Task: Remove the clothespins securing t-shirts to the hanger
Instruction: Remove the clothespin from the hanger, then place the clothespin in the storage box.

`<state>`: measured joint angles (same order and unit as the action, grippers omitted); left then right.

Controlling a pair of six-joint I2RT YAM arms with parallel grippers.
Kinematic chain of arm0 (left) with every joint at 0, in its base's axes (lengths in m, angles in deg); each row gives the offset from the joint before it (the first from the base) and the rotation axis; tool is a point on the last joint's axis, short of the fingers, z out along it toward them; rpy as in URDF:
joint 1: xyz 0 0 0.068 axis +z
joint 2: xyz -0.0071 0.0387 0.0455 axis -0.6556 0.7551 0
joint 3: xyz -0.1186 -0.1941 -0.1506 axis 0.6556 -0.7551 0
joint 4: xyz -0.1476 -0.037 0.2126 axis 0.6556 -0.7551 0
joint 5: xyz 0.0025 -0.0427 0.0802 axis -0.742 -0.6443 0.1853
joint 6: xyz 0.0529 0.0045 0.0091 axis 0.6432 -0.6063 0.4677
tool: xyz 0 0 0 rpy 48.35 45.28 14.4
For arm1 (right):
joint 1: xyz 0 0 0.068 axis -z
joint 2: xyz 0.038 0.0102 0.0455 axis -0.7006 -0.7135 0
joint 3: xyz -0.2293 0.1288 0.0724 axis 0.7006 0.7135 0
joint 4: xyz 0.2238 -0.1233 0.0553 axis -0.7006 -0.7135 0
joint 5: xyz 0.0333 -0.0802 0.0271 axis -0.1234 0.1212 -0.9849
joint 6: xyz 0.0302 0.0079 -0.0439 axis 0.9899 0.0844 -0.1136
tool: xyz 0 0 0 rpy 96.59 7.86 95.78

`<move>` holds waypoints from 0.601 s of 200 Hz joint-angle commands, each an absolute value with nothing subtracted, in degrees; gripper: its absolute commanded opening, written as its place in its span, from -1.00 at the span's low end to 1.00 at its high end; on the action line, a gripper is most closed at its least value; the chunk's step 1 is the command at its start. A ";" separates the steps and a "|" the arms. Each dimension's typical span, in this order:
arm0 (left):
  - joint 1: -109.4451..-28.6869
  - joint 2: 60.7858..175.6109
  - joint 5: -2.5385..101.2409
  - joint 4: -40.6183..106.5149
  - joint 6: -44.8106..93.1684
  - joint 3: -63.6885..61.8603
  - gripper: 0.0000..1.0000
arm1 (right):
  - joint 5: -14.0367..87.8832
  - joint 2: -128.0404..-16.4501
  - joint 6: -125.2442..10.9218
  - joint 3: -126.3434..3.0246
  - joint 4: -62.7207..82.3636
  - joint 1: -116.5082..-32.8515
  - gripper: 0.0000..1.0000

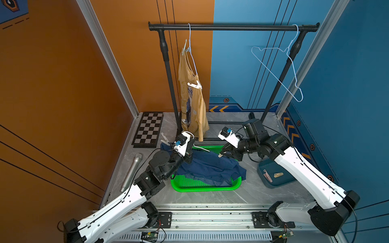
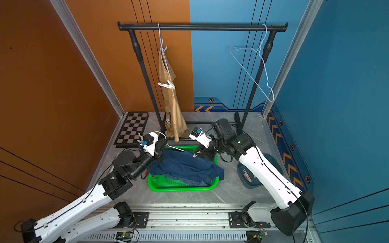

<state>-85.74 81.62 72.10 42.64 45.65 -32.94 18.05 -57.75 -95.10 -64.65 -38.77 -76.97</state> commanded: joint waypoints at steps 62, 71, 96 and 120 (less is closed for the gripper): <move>-85.48 82.76 73.07 44.99 45.75 -33.04 -1.00 | 20.38 -50.10 -97.28 -60.88 -42.06 -67.98 -0.49; -85.50 83.03 72.93 44.96 45.71 -32.89 -1.00 | 21.18 -49.83 -97.89 -60.51 -42.37 -67.15 -0.50; -85.48 83.40 72.82 45.20 45.78 -32.67 -1.00 | 22.50 -49.42 -98.71 -59.56 -42.79 -64.09 -0.49; -85.52 83.32 72.92 45.54 45.78 -32.80 -1.00 | 24.53 -49.21 -99.52 -58.36 -42.85 -61.35 -0.49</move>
